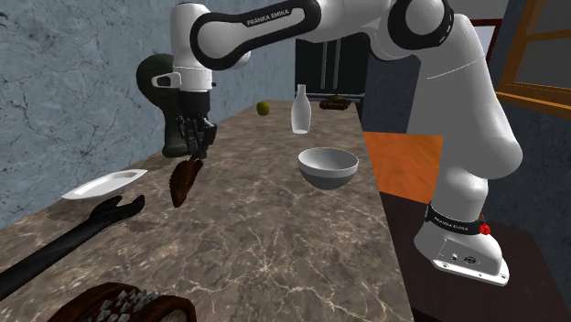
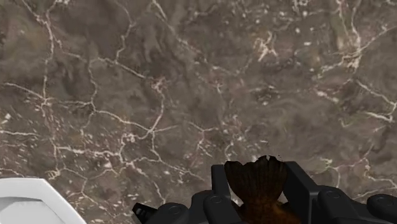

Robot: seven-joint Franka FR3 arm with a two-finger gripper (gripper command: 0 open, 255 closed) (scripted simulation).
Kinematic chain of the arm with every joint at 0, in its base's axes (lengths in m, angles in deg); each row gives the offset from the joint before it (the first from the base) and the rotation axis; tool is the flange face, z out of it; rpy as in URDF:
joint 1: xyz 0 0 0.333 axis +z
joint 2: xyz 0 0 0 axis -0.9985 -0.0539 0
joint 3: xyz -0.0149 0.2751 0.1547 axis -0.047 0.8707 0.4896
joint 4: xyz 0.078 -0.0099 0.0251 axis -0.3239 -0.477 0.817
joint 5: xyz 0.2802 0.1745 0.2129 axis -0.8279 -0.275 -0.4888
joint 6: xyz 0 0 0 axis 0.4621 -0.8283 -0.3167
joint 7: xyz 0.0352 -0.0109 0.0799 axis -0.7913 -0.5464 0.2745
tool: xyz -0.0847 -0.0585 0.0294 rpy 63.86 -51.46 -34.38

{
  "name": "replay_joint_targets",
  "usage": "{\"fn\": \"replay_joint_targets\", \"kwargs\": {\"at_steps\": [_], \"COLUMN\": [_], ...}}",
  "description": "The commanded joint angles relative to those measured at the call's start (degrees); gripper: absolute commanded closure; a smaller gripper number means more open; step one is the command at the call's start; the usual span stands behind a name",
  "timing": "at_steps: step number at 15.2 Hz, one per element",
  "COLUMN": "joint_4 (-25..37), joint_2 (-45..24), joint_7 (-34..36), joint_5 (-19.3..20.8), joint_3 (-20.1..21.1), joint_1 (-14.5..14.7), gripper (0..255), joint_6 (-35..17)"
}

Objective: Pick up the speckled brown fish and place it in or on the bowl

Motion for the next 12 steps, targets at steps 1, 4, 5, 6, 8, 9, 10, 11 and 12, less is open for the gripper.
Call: {"fn": "replay_joint_targets", "kwargs": {"at_steps": [1, 4, 5, 6, 8, 9, 10, 11, 12], "joint_4": [1.4, 3.4, -0.5, -4.2, -11.0, -14.1, -17.0, -19.9, -22.6], "joint_2": [0.2, 0.3, 3.0, 5.5, 10.4, 12.7, 15.0, 17.2, 19.4], "joint_7": [0.0, 0.0, -0.8, -1.6, -3.6, -4.6, -5.7, -6.9, -8.1], "joint_5": [-0.1, -0.2, -1.0, -1.9, -3.7, -4.7, -5.6, -6.6, -7.6], "joint_3": [0.1, 0.2, 0.3, 0.4, 0.5, 0.5, 0.4, 0.2, 0.0], "joint_1": [0.1, 0.3, -1.0, -2.2, -4.3, -5.3, -6.2, -7.1, -7.8], "gripper": [255, 255, 255, 255, 255, 255, 255, 255, 255], "joint_6": [1.6, 3.7, 2.4, 1.1, -1.0, -1.9, -2.7, -3.4, -4.0]}}
